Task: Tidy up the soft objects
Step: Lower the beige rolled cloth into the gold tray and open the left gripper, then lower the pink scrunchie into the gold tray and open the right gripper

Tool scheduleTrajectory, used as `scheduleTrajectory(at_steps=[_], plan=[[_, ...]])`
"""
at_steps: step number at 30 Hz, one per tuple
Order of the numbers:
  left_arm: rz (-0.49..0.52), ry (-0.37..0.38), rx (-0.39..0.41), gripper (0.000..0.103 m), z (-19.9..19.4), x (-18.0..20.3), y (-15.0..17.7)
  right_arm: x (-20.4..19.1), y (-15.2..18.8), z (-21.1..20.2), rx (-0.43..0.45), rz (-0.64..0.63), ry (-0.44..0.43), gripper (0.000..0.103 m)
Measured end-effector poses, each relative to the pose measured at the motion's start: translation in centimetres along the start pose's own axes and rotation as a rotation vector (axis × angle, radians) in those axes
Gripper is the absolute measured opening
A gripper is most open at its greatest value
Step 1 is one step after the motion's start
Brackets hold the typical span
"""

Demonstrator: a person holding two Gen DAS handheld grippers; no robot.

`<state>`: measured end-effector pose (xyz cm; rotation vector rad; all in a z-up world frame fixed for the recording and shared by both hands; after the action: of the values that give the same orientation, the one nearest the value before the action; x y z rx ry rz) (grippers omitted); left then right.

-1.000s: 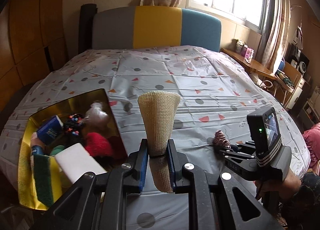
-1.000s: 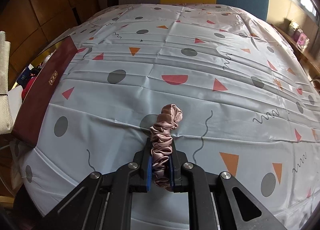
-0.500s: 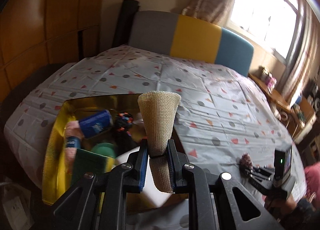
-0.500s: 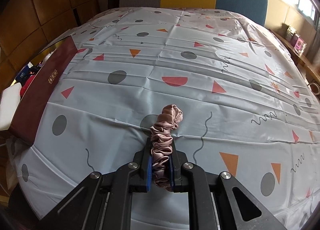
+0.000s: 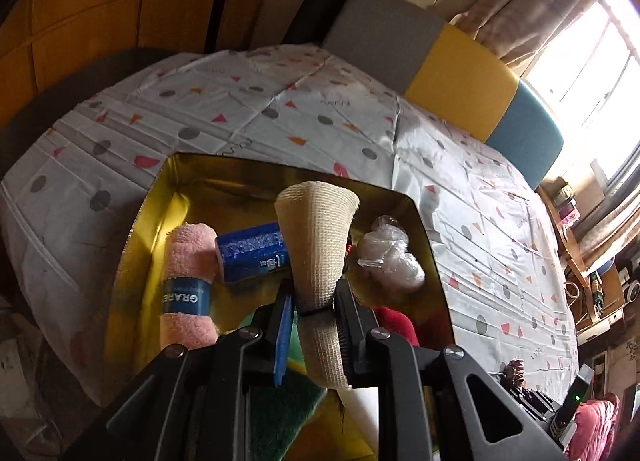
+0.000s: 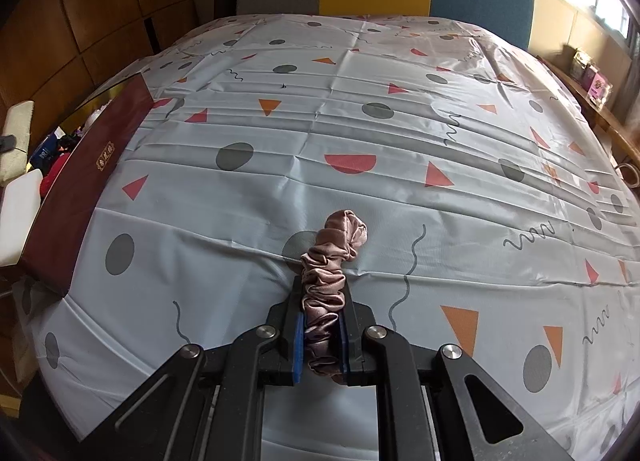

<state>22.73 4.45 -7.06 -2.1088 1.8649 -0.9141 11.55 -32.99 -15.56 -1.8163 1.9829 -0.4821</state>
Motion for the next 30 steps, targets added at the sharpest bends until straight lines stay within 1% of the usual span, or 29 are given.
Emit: scheduleTrajectory(at_steps=[1, 2, 3, 4, 5, 10, 14, 16, 18, 21, 25, 27, 30], plan=[[-0.005, -0.011, -0.011, 0.031, 0.6, -0.1, 0.1, 0.0, 0.0, 0.0, 0.000, 0.001, 0.000, 0.013], [-0.010, -0.005, -0.027, 0.033, 1.1, 0.0, 0.2, 0.0, 0.0, 0.0, 0.000, 0.002, 0.000, 0.013], [-0.015, 0.005, -0.038, 0.037, 1.3, 0.1, 0.3, 0.0, 0.0, 0.0, 0.000, 0.002, -0.001, 0.013], [-0.024, 0.004, -0.046, 0.043, 1.4, 0.0, 0.5, 0.0, 0.0, 0.0, -0.001, 0.001, 0.000, 0.013], [-0.022, -0.019, -0.034, 0.044, 1.2, -0.1, 0.6, 0.0, 0.0, 0.0, -0.002, -0.001, 0.002, 0.013], [0.033, -0.080, 0.057, 0.045, -1.3, -0.2, 0.9, -0.3, -0.3, -0.1, -0.016, -0.004, 0.023, 0.013], [0.042, -0.125, 0.113, 0.047, -3.3, -1.2, 1.3, -1.9, -1.6, -1.2, 0.004, -0.009, -0.007, 0.012], [0.040, -0.134, 0.124, 0.048, -4.2, -1.5, 1.8, -3.9, -2.9, -2.1, 0.030, -0.009, -0.054, 0.012], [0.037, -0.156, 0.144, 0.051, -5.3, -1.9, 2.3, -6.7, -4.5, -3.0, 0.058, -0.030, -0.107, 0.012], [0.045, -0.187, 0.177, 0.053, -6.9, -2.3, 2.8, -12.1, -6.9, -4.1, 0.093, -0.097, -0.188, 0.012], [0.068, -0.218, 0.212, 0.055, -8.6, -2.6, 3.6, -19.2, -9.6, -4.2, 0.106, -0.176, -0.272, 0.013], [0.086, -0.238, 0.232, 0.056, -9.4, -2.8, 3.9, -22.1, -10.9, -3.6, 0.107, -0.204, -0.284, 0.013], [0.093, -0.251, 0.246, 0.057, -10.1, -3.1, 4.3, -25.3, -12.4, -1.8, 0.078, -0.219, -0.288, 0.013]])
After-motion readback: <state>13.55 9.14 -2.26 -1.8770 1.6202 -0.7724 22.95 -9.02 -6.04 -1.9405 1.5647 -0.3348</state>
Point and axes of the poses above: each gripper's, at about its wrist camera, not at the fingertips, and z roughly the way its jaws point, x to its right, y to its underside, the point moved 8 cm from there along z, roughly the way its jaws point, and after that the axes turned 1 degree about -x, right-handed, at the moved point
